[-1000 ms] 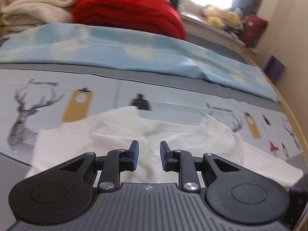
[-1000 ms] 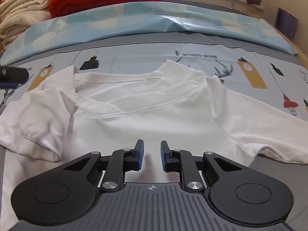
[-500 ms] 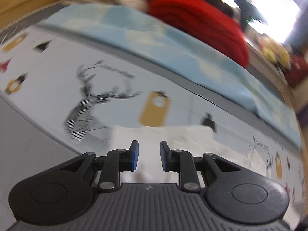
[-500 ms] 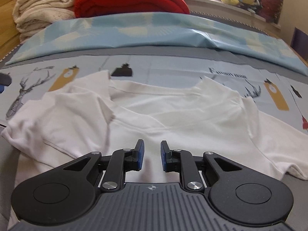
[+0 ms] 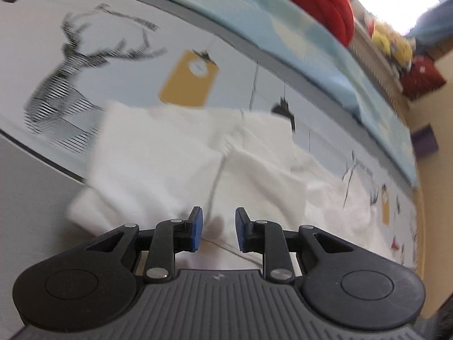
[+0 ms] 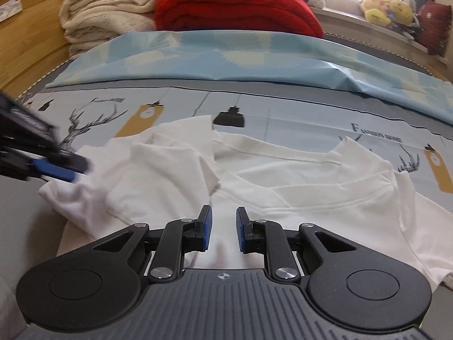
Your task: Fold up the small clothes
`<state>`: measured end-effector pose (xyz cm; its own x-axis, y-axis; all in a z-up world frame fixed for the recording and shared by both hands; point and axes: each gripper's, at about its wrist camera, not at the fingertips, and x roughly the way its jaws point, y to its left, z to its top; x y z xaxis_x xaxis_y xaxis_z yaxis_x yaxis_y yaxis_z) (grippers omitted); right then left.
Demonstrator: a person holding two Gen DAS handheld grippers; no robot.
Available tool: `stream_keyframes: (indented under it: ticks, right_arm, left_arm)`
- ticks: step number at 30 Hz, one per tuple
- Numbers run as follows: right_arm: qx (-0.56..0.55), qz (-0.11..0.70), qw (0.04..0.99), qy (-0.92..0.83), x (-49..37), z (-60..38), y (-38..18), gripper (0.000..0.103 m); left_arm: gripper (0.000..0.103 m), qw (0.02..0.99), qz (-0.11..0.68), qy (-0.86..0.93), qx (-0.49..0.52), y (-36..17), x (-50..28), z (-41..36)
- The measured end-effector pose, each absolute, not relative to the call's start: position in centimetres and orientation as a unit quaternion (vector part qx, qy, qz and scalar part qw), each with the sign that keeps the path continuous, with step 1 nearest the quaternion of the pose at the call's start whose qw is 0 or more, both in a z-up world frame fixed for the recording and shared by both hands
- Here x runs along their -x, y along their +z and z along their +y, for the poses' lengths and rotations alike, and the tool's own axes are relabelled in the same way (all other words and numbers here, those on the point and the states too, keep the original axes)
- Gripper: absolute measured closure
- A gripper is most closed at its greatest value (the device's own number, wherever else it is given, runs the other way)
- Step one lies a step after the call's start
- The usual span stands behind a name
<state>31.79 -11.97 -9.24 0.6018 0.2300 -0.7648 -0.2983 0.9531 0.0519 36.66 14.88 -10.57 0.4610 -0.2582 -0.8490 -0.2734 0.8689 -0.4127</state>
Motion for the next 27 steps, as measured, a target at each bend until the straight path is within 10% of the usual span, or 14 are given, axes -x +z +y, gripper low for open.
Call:
stream_keyframes:
  ticks: [7,10,18,27]
  right_arm:
    - [0.050,0.427,0.885,0.177,-31.3,-11.8,-9.4,0.084]
    - [0.064,0.424,0.882,0.194,-31.0,-11.6,-9.5,0.082]
    - [0.114,0.386,0.887,0.226,-30.3,-10.9,-9.1,0.057]
    - [0.127,0.376,0.899,0.185,-30.9,-11.5,-9.1,0.058]
  left_arm:
    - [0.074,0.807,0.547,0.036,0.222,-13.0,-37.9,12.6]
    - [0.102,0.818,0.539,0.010,0.202,-12.4,-38.3,11.4]
    - [0.102,0.836,0.475,-0.171,0.215,-7.2,-38.2,6.7]
    - [0.096,0.817,0.457,-0.289,0.199,-6.1,-36.8,3.4]
